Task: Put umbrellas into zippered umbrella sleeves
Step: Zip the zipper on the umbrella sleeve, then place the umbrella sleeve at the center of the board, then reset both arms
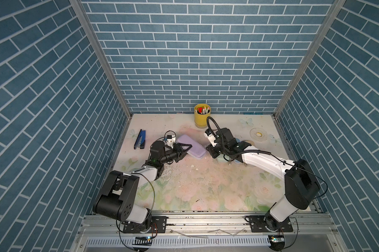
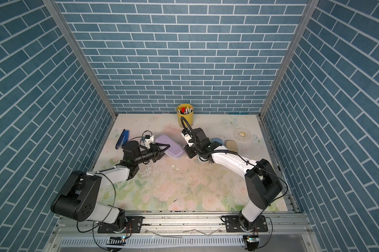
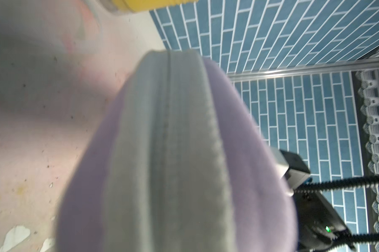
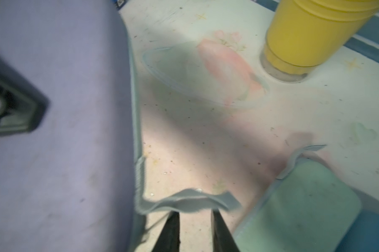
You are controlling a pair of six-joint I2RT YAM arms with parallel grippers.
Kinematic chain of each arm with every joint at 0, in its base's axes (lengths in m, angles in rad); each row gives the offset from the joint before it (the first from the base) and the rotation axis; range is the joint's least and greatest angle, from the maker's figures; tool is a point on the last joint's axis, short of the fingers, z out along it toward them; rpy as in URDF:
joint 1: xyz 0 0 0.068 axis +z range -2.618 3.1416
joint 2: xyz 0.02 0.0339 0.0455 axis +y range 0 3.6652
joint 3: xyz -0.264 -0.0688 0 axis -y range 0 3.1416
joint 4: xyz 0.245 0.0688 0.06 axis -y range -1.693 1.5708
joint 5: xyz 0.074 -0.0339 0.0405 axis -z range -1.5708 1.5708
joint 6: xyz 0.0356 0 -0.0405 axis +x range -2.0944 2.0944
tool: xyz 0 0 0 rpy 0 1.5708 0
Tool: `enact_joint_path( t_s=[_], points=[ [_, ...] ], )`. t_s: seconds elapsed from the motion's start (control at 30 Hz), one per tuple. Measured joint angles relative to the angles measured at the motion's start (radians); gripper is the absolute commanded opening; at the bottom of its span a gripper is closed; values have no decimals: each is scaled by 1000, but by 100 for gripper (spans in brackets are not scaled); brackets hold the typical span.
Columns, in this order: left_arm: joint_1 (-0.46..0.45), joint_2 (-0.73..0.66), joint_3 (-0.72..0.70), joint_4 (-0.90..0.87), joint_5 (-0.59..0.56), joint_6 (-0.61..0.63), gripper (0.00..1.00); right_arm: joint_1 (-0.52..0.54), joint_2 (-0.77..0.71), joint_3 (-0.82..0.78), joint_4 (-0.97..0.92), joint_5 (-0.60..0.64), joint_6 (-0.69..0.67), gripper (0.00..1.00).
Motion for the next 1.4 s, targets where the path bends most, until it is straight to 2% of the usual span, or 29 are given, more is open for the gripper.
enact_joint_path(
  t_s=[0.13,0.2,0.4,0.53,0.57,0.63,0.67,0.7,0.77,0.83,0.97,1.03,1.13,1.23,1.3,1.4],
  points=[
    [-35,62,127,-239,19,194,0,-78,-92,-25,-48,27,15,32],
    [-82,117,216,-356,23,299,1,-109,-146,-41,-55,43,34,32],
    [-221,322,548,-835,-9,674,2,-110,-166,-47,-53,38,86,31],
    [-225,438,700,-1069,-86,835,7,-109,-159,-55,-56,34,105,31],
    [-222,462,726,-1113,-102,860,13,-109,-159,-55,-56,34,109,31],
    [-215,493,775,-1172,-105,892,41,-109,-159,-56,-56,35,111,31],
    [-214,504,804,-1205,-116,911,59,-109,-159,-57,-56,35,111,31],
    [-215,515,834,-1233,-143,936,71,-109,-161,-60,-56,35,111,31],
    [-219,526,874,-1268,-224,975,81,-113,-166,-70,-56,35,111,31],
    [-217,520,882,-1292,-317,1012,83,-119,-180,-84,-60,34,112,32],
    [-190,413,817,-1286,-449,1047,84,-167,-247,-122,-66,27,135,35],
    [-171,291,748,-1258,-483,1044,84,-209,-294,-135,-67,26,152,37],
    [-155,55,615,-1147,-515,1018,84,-283,-391,-184,-35,63,192,47],
    [-163,-218,402,-940,-597,1015,84,-349,-514,-305,49,180,190,55],
    [-172,-382,182,-710,-718,1056,88,-396,-556,-380,108,303,139,56],
    [-167,-475,-71,-460,-934,1137,90,-488,-501,-396,158,425,79,55]
  ],
)
